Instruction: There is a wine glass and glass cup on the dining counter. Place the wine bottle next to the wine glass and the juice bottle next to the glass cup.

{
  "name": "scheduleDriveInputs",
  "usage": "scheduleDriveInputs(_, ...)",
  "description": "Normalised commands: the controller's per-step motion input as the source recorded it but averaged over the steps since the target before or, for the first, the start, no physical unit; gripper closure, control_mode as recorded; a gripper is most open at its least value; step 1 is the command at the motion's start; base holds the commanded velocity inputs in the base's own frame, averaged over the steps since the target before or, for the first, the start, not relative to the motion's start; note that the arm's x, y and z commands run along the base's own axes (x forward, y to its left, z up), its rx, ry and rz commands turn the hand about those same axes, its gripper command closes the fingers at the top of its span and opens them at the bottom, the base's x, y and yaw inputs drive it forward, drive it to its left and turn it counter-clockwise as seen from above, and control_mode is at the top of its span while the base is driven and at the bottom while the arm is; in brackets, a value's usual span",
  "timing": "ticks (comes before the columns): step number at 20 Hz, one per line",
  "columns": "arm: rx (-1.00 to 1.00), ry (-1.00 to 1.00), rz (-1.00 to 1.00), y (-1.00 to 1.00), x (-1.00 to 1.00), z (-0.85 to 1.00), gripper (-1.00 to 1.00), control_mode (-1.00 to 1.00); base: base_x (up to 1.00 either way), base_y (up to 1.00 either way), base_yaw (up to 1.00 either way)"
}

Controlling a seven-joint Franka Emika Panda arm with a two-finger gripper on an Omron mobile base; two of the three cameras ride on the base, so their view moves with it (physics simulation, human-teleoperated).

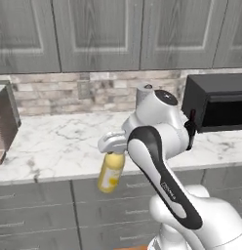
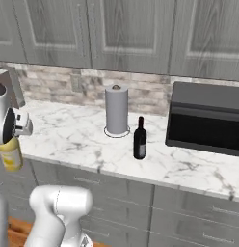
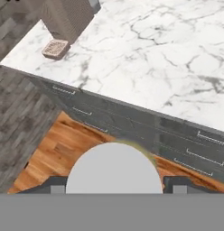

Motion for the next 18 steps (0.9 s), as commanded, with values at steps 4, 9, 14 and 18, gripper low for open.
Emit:
scheduleDriveInputs(4,0.00,0.00,0.00,0.00,0.00,0.00,1.00,1.00,-0.22,0.00,0.93)
scheduleDriveInputs(9,0.00,0.00,0.00,0.00,0.00,0.00,1.00,1.00,-0.09,0.00,1.00)
scheduleDriveInputs(14,0.00,0.00,0.00,0.00,0.00,0.00,1.00,1.00,-0.07,0.00,1.00)
scheduleDriveInputs(18,0.00,0.00,0.00,0.00,0.00,0.00,1.00,1.00,-0.07,0.00,1.00)
